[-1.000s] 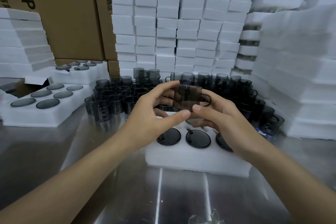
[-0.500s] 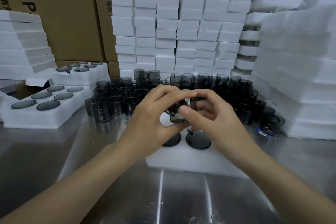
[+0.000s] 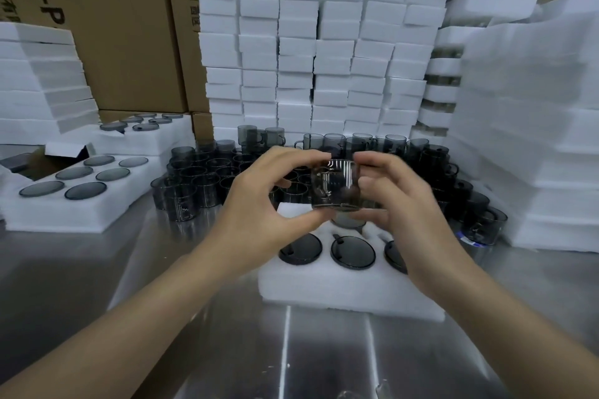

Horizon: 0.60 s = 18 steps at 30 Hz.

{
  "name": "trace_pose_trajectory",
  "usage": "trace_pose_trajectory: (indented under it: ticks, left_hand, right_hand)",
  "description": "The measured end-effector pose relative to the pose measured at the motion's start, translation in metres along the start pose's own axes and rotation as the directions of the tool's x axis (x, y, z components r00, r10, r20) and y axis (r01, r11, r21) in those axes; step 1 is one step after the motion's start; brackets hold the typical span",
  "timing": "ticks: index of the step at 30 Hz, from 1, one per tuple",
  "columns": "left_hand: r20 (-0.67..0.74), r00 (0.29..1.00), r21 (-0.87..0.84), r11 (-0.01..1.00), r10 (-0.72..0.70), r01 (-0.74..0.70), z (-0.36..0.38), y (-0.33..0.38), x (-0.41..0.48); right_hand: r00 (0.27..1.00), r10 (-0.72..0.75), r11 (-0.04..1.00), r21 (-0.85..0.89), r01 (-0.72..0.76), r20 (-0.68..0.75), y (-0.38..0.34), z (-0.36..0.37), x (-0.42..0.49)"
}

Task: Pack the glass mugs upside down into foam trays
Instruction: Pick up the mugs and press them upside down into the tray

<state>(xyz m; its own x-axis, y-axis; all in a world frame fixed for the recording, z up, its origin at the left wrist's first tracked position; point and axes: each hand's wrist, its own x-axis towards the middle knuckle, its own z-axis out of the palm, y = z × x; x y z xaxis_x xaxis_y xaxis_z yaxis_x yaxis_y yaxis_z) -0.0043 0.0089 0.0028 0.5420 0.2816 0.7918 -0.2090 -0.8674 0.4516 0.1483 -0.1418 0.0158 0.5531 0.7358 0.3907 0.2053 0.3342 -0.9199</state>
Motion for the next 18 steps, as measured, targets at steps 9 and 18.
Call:
trace_pose_trajectory:
  ticks: [9, 18]
  left_hand:
    - [0.017, 0.995, 0.171, 0.980, 0.096, -0.097, 0.0022, 0.0035, -0.0004]
    - [0.011, 0.996, 0.093, 0.991, 0.093, -0.094, 0.0020, 0.0074, -0.0014]
  right_hand:
    - [0.999, -0.028, 0.995, -0.095, 0.032, 0.041, -0.0004, -0.0030, -0.0011]
    - [0.987, -0.012, 0.995, -0.097, 0.028, 0.162, 0.0007, 0.0013, -0.0043]
